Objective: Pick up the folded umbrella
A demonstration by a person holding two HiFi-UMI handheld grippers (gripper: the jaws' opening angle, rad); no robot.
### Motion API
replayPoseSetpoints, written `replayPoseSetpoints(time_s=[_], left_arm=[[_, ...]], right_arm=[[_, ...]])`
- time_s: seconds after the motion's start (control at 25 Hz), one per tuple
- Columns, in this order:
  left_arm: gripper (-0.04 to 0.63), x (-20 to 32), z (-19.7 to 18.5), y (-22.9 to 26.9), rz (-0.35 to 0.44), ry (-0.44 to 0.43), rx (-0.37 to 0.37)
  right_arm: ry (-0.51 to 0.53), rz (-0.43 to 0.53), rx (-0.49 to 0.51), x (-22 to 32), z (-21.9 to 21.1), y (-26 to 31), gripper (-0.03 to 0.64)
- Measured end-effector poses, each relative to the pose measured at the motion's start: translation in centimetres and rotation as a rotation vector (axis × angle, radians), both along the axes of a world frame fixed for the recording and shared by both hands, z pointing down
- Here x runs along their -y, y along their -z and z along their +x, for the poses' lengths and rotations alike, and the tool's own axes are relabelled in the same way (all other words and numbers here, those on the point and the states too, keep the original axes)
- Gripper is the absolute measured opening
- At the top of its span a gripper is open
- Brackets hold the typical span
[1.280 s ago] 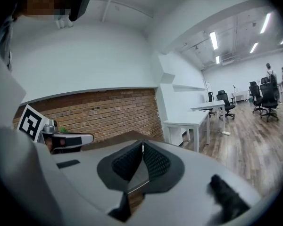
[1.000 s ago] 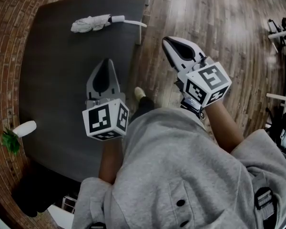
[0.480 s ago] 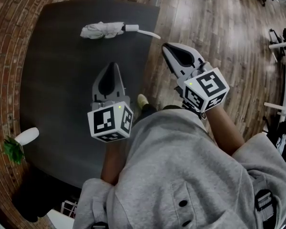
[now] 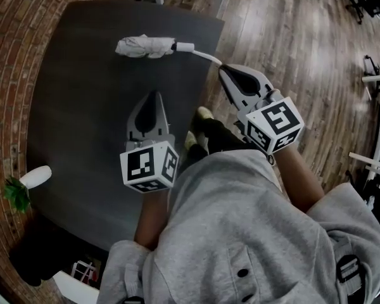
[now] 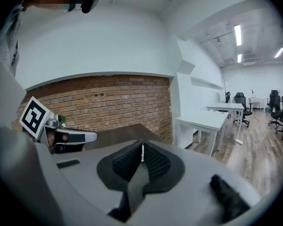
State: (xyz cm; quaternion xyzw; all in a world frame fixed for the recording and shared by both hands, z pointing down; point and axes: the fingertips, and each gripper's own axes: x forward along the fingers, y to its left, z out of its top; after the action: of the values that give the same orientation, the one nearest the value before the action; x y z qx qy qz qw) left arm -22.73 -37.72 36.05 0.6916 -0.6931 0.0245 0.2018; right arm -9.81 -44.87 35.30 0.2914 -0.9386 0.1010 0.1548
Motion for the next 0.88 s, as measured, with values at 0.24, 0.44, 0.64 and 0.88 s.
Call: replayPoseSetpoints(time_s=[0.24,0.44,0.64,0.88], left_arm=[[0.015,1.7,-1.1,0.5,-0.019,0.115,-0.036],[0.015,3.3,-1.9,0.5,-0.036,0.191,-0.014],[0.015,5.0,-2.5,0.2,-0.033,0.256,-0.006],[0.015,6.3,-2.2,-1.1,-0.041,0.304,-0.004]], right_arm=[[0.106,-0.027,0.011,3.7,-1.3,-0.4,0.025],[0.2,-0.03,0.007,6.7,-2.6,-1.0,0.025],[0.266,-0.007,0.0,9.4,-3.3,-1.7,0.026],[0.307,-0.018,-0.025,11.8,-3.1,-3.7,0.026]])
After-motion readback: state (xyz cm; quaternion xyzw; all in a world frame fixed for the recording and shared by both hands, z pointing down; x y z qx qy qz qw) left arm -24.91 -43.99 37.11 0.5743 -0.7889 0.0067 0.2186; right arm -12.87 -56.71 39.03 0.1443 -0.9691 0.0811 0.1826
